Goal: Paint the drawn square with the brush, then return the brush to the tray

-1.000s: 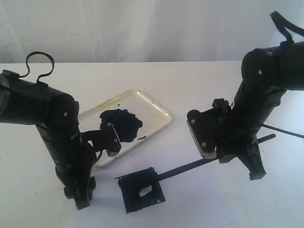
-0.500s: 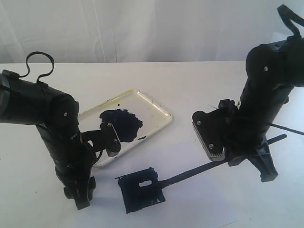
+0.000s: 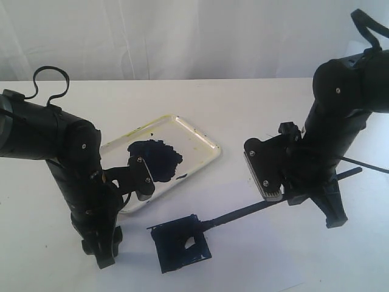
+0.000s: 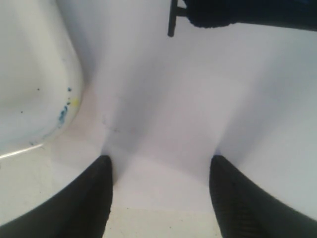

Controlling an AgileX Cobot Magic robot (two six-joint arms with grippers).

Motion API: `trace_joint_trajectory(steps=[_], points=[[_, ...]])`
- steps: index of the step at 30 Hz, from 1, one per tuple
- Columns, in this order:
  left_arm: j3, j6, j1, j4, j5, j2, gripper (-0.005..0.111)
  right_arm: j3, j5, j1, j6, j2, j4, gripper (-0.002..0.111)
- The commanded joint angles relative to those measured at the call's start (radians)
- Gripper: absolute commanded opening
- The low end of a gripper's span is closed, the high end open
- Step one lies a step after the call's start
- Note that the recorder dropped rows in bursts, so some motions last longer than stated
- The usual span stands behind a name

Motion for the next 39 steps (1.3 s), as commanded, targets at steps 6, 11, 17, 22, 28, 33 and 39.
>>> trace_joint_trajectory(steps=[6,11,17,22,28,33,39], points=[[0.013,-0.001,-0.005,-0.011,0.012,0.010,0.062,0.004,0.045,-0.001,0.027,-0.001,-0.039,0.000],[0.013,-0.001,-0.005,-0.011,0.012,0.010,0.062,0.004,0.115,-0.001,0.025,-0.001,-0.074,0.000],[0.013,-0.001,-0.005,-0.011,0.012,0.010,0.062,0.004,0.130,-0.001,-0.025,-0.001,-0.074,0.000],[0.013,-0.001,-0.005,-0.011,0.012,0.010,0.062,0.004,0.089,-0.001,-0.018,-0.001,-0.074,0.000],[0.013,-0.001,-0.005,-0.011,0.012,0.010,0.062,0.004,0.039,-0.001,0.114,-0.001,-0.102,0.000],[0.013,-0.001,-0.005,-0.011,0.012,0.010,0.062,0.004,0.030,-0.001,0.114,-0.001,-0.102,0.000],[0.013,-0.001,-0.005,-0.011,0.012,0.010,0.062,0.004,0.008,-0.001,0.134,-0.001,-0.098,0.000]])
